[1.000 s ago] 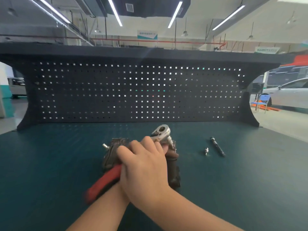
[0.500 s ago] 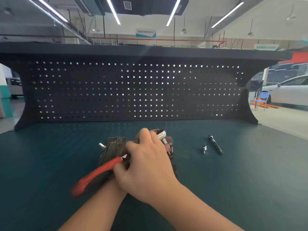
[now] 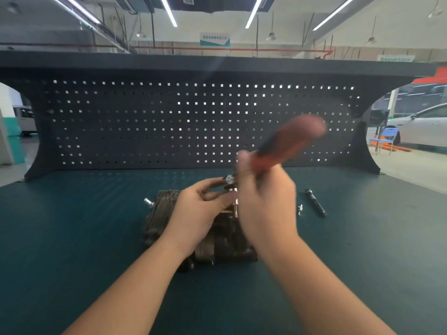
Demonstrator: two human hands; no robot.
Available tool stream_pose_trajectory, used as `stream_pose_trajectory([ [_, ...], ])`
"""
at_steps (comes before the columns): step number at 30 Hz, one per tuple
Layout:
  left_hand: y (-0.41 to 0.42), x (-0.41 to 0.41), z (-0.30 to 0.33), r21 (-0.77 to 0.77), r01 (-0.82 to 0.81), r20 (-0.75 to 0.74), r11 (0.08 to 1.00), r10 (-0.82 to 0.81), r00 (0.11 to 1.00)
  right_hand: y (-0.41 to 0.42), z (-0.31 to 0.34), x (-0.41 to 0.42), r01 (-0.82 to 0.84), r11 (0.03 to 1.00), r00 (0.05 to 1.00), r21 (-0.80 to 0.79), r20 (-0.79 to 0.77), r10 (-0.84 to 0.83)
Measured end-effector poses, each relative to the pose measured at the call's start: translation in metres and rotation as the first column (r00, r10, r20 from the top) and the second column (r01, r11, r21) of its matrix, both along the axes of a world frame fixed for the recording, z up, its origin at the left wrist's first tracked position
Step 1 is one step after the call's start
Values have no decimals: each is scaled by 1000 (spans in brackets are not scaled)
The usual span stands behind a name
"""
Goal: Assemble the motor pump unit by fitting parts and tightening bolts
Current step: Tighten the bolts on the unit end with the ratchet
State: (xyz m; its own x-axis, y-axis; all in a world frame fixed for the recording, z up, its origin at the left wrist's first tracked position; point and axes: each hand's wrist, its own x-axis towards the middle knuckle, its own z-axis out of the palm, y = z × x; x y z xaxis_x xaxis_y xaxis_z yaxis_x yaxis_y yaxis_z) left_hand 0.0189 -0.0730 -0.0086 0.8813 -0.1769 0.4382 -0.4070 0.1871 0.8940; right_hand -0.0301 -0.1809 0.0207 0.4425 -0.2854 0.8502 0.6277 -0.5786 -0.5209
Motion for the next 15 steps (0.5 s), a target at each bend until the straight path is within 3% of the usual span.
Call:
stream_pose_trajectory([
  [3, 2, -2, 1, -14, 10, 53, 1000, -10, 999, -18, 3, 4, -203, 887, 977, 414, 23, 213],
  [6, -1, -1, -1, -27, 7, 62, 1000, -5, 998, -19, 1, 5, -302, 748, 948, 591, 103, 301],
  [8, -2, -1, -1, -32, 8, 50, 999, -6, 999, -14, -4, 7, -305, 700, 944, 646, 105, 314],
  [15, 6, -1, -1, -42, 5, 23, 999, -4, 1000, -11, -4, 7, -268, 689, 952, 673, 78, 295],
])
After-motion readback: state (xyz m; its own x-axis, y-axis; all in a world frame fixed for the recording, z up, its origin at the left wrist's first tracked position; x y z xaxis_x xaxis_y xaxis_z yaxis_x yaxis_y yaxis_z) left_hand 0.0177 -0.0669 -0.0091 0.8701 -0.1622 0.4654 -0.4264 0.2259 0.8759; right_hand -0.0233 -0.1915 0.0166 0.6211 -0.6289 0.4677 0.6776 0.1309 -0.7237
